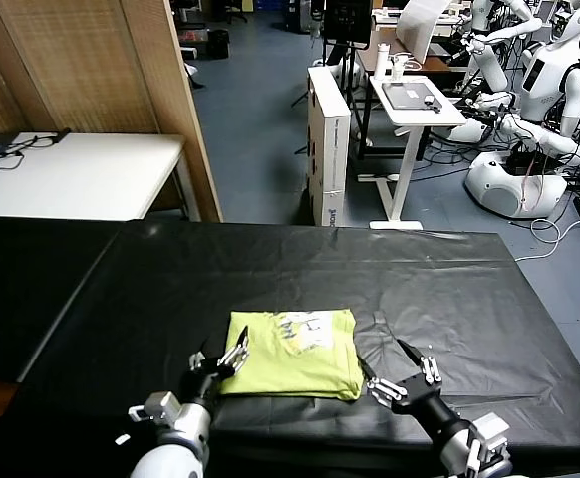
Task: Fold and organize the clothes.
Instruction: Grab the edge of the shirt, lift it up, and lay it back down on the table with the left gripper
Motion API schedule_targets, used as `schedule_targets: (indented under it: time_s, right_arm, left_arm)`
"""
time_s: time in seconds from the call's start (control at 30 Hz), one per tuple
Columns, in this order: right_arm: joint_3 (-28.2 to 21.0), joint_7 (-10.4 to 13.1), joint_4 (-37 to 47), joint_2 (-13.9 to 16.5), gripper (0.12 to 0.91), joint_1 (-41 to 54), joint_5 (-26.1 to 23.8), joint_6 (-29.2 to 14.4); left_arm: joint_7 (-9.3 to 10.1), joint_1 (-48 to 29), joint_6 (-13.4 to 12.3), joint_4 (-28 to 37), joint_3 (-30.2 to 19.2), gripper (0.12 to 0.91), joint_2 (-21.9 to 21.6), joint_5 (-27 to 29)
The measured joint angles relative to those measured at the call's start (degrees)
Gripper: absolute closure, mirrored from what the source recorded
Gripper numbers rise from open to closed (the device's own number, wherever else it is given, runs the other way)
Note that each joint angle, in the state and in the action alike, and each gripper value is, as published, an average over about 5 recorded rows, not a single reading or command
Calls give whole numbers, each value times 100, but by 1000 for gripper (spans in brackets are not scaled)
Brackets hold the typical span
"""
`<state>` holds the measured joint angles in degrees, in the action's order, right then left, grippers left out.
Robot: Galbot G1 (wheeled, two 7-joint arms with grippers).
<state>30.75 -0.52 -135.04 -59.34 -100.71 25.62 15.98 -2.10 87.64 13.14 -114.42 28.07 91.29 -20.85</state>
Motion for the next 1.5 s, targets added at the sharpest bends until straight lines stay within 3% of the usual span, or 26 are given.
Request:
schedule_targets:
  time_s: [0.4, 0.87, 1.0, 1.23, 1.33, 1.5]
  right_arm:
    - [83, 0, -86, -3, 118, -63, -12, 4]
    - [112, 8, -124, -6, 118, -83, -35, 12]
    - [105, 21, -131, -6, 118, -78, -53, 13]
    - [101, 44, -125, -19, 118, -72, -83, 13]
    - [98, 53, -109, -29, 118, -59, -98, 13]
    - [92, 67, -55, -67, 118, -32, -134, 6]
  left_arm:
    - [-124, 23, -133, 209, 31, 124, 75, -274]
    - [-201, 96, -293, 354, 35, 217, 90, -346]
    - [-165, 108, -220, 351, 40, 387, 90, -487]
    - [-153, 133, -44, 264, 36, 807, 90, -749]
    - [-155, 132, 9, 193, 37, 854, 90, -775]
    - [-161, 55, 53, 81, 141, 850, 90, -581]
